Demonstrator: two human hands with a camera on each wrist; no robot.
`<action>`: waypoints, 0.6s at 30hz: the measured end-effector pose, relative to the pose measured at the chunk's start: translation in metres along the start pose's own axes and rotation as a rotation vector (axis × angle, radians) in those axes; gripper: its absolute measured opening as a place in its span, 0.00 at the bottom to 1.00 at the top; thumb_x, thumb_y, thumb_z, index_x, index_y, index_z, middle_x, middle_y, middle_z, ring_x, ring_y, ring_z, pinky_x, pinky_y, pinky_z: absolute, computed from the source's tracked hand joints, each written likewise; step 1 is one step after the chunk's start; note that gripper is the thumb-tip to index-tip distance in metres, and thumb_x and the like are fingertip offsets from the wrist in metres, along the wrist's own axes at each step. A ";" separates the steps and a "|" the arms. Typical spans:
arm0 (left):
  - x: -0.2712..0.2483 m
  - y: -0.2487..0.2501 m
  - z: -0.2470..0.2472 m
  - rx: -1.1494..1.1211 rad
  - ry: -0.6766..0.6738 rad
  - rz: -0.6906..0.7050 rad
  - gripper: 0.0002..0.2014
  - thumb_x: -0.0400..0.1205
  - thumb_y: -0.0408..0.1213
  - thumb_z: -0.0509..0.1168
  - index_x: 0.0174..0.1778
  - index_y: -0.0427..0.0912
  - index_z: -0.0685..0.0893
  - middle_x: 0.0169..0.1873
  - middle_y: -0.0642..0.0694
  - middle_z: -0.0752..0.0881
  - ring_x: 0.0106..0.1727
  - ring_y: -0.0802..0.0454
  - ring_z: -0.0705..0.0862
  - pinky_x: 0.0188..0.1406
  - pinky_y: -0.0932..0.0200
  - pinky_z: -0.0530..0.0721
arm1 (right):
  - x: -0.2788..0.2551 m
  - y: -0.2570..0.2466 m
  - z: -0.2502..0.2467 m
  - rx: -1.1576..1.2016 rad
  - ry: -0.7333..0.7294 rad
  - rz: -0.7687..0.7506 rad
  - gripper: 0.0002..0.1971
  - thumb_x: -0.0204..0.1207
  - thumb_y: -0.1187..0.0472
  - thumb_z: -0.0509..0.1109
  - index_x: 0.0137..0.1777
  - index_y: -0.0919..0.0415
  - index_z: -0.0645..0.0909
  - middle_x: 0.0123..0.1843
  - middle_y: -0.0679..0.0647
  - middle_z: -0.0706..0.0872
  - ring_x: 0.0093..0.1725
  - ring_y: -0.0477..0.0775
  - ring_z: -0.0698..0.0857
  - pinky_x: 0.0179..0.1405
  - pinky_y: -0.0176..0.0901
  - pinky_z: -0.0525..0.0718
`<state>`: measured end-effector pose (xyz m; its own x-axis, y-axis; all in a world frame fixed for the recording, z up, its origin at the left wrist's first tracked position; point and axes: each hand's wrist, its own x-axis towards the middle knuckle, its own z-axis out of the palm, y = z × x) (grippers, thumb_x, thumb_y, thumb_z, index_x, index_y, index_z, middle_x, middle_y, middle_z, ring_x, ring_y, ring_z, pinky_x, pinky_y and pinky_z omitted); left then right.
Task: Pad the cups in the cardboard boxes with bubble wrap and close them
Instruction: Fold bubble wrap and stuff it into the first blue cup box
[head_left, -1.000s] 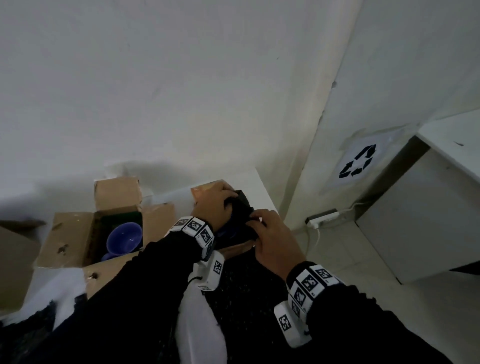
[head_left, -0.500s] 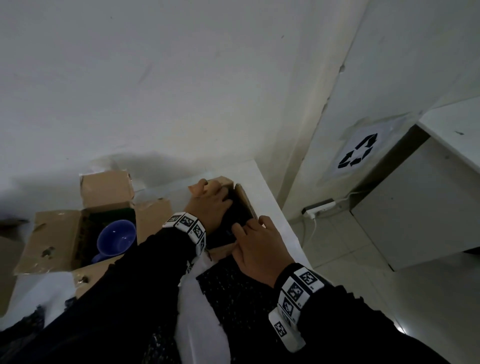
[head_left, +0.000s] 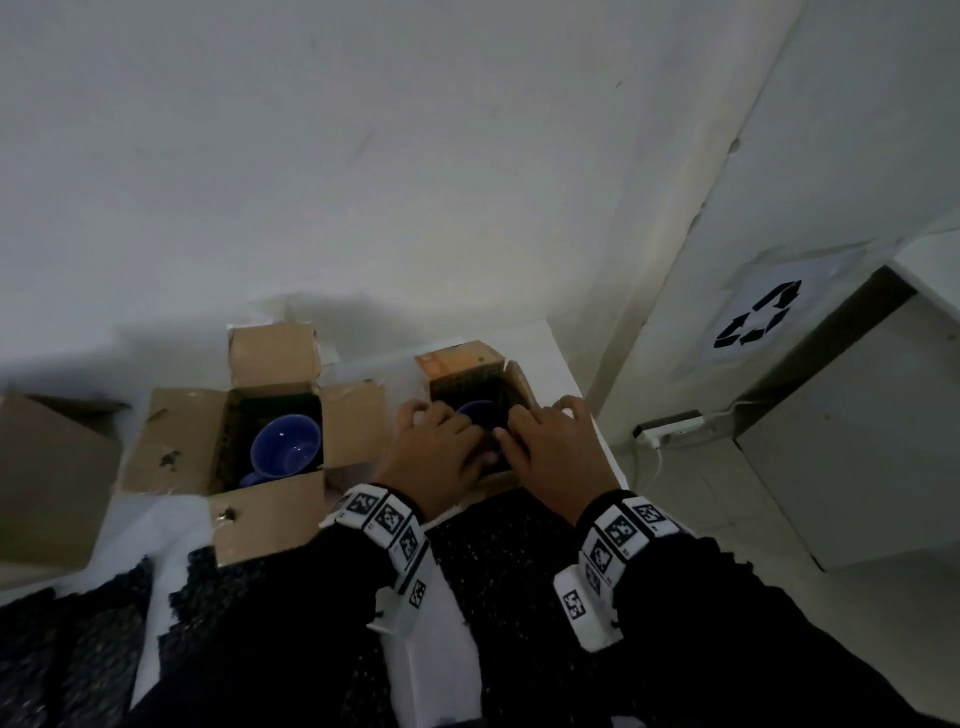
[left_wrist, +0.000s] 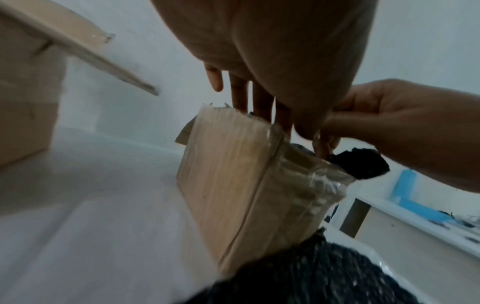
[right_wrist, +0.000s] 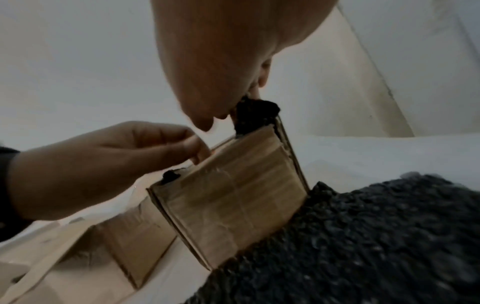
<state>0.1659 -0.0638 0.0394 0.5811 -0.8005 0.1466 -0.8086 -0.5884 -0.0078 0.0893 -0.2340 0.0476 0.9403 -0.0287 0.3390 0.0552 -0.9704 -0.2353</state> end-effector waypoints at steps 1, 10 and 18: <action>-0.007 0.001 0.002 0.000 -0.024 0.010 0.17 0.80 0.53 0.52 0.42 0.51 0.83 0.40 0.53 0.84 0.46 0.47 0.82 0.57 0.42 0.72 | -0.004 0.002 -0.001 -0.011 0.029 -0.045 0.10 0.81 0.52 0.63 0.40 0.54 0.74 0.29 0.48 0.81 0.31 0.54 0.79 0.59 0.56 0.75; -0.011 -0.007 -0.010 0.055 -0.072 -0.025 0.07 0.81 0.43 0.61 0.47 0.52 0.84 0.45 0.52 0.85 0.53 0.47 0.82 0.69 0.41 0.63 | -0.009 0.012 -0.011 0.057 -0.119 -0.129 0.08 0.81 0.54 0.59 0.44 0.55 0.77 0.35 0.53 0.80 0.42 0.59 0.78 0.48 0.54 0.73; -0.027 0.050 0.010 -0.262 0.011 -0.006 0.27 0.80 0.59 0.56 0.71 0.49 0.77 0.59 0.50 0.84 0.54 0.47 0.82 0.49 0.53 0.79 | 0.052 0.040 -0.011 -0.189 -0.575 -0.346 0.18 0.82 0.59 0.62 0.71 0.48 0.75 0.74 0.50 0.73 0.72 0.56 0.70 0.64 0.52 0.68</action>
<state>0.1106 -0.0723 0.0248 0.5858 -0.7951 0.1571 -0.8026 -0.5420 0.2491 0.1366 -0.2770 0.0656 0.9107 0.3705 -0.1827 0.3732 -0.9275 -0.0206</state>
